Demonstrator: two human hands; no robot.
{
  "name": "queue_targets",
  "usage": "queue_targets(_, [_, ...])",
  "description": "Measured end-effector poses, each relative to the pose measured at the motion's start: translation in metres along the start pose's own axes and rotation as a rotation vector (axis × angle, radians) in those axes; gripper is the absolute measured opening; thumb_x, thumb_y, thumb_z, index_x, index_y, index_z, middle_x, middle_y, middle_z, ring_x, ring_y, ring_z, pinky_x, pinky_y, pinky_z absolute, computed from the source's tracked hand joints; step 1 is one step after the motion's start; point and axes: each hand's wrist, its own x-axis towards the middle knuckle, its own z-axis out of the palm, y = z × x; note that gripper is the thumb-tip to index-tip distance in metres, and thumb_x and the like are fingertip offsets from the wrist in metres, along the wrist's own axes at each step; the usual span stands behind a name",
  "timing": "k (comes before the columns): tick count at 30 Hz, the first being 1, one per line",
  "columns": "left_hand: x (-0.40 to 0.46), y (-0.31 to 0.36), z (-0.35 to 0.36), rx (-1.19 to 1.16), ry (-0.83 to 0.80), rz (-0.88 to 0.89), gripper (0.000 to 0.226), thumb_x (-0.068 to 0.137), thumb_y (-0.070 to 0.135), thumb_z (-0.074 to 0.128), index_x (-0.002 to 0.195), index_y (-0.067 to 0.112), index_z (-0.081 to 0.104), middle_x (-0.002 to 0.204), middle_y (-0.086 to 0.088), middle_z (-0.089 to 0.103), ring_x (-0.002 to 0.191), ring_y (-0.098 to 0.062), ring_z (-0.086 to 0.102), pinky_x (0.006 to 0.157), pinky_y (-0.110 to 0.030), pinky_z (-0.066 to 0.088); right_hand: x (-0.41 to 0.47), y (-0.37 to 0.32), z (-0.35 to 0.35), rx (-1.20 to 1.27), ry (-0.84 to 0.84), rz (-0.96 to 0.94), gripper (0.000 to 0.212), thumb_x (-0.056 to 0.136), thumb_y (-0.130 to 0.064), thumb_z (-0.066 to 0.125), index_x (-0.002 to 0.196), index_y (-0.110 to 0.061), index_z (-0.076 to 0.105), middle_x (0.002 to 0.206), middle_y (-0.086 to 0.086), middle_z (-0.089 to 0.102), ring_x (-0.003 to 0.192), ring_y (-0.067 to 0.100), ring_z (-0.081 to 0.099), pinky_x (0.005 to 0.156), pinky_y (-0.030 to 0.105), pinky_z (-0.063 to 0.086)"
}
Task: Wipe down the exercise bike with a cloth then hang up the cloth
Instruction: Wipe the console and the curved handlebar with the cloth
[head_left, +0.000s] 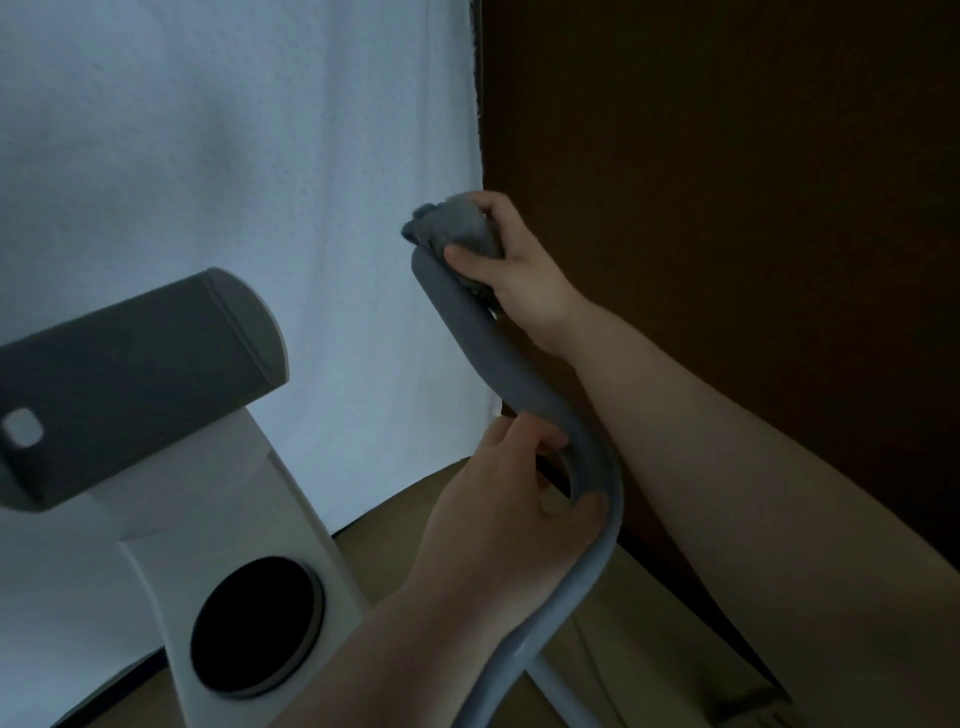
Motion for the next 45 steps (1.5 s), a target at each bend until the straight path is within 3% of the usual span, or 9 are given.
queue_targets(4, [-0.001,0.003,0.000,0.006,-0.004,0.006,0.027,0.080,0.051,0.060,0.098,0.048,0.040,0.098,0.025,0.047,0.084,0.005,0.054,0.076,-0.017,0.050,-0.016,0.013,-0.012,-0.027,0.001,0.054,0.039,0.095,-0.013,0.058,0.131,-0.013,0.045,0.111,-0.003,0.058,0.093,0.006,0.062,0.075,0.029,0.055])
queue_targets(7, [0.000,0.006,0.000,0.020,0.002,0.011,0.028,0.080,0.052,0.059,0.099,0.048,0.038,0.096,0.025,0.046,0.083,0.004,0.053,0.074,-0.014,0.048,-0.002,0.004,-0.002,-0.147,0.025,-0.104,0.037,0.093,-0.009,0.060,0.128,-0.010,0.050,0.113,-0.003,0.059,0.101,0.006,0.059,0.080,0.023,0.053])
queue_targets(11, [-0.002,0.008,-0.006,0.018,-0.028,0.010,0.034,0.083,0.051,0.058,0.112,0.042,0.043,0.102,0.024,0.045,0.083,0.004,0.054,0.071,-0.011,0.046,0.016,-0.019,0.009,-0.605,-0.173,-0.308,0.042,0.086,-0.014,0.068,0.127,-0.016,0.057,0.124,0.000,0.060,0.115,0.012,0.056,0.098,0.031,0.048])
queue_targets(18, [-0.006,0.009,-0.013,-0.001,-0.059,0.020,0.037,0.086,0.052,0.057,0.118,0.039,0.046,0.111,0.025,0.044,0.084,0.003,0.056,0.070,-0.011,0.047,0.032,-0.033,0.021,-0.571,-0.148,0.003,0.033,0.086,-0.020,0.068,0.119,-0.018,0.061,0.110,-0.001,0.065,0.102,0.013,0.061,0.094,0.037,0.051])
queue_targets(23, [-0.006,0.010,-0.011,-0.021,-0.081,0.015,0.035,0.087,0.049,0.055,0.119,0.038,0.046,0.110,0.023,0.045,0.085,0.000,0.055,0.074,-0.013,0.048,0.015,-0.022,0.028,-1.000,-0.133,-0.302,0.033,0.087,-0.020,0.066,0.119,-0.022,0.061,0.116,-0.003,0.061,0.106,0.015,0.057,0.092,0.035,0.048])
queue_targets(28, [-0.007,0.009,-0.010,-0.053,-0.067,0.044,0.028,0.088,0.045,0.056,0.113,0.036,0.050,0.107,0.023,0.045,0.087,-0.001,0.056,0.073,-0.015,0.048,0.026,-0.031,0.026,-0.380,-0.039,0.107,0.027,0.089,-0.026,0.066,0.113,-0.013,0.065,0.093,-0.004,0.068,0.086,0.006,0.063,0.078,0.026,0.049])
queue_targets(33, [-0.007,0.013,-0.007,-0.064,-0.046,0.058,0.022,0.087,0.045,0.055,0.106,0.036,0.048,0.103,0.022,0.046,0.087,-0.004,0.053,0.066,-0.014,0.041,0.013,-0.017,0.043,-1.082,-0.074,-0.293,0.031,0.086,-0.035,0.067,0.116,-0.027,0.063,0.115,-0.006,0.062,0.113,0.014,0.053,0.106,0.036,0.027])
queue_targets(38, [-0.007,0.010,-0.007,-0.062,-0.046,0.059,0.014,0.087,0.043,0.053,0.097,0.035,0.048,0.098,0.021,0.047,0.086,-0.003,0.053,0.073,-0.020,0.046,0.016,-0.022,0.036,-0.542,0.141,-0.057,0.030,0.091,-0.032,0.061,0.119,-0.022,0.058,0.104,-0.004,0.068,0.099,0.013,0.063,0.096,0.040,0.048])
queue_targets(45, [-0.011,0.019,-0.011,-0.066,-0.045,0.053,0.013,0.089,0.040,0.050,0.083,0.040,0.038,0.085,0.024,0.039,0.077,-0.002,0.049,0.059,-0.011,0.032,0.028,-0.032,0.042,-0.591,0.102,0.049,0.030,0.095,-0.026,0.056,0.122,-0.013,0.053,0.101,-0.003,0.060,0.101,0.015,0.060,0.091,0.032,0.049])
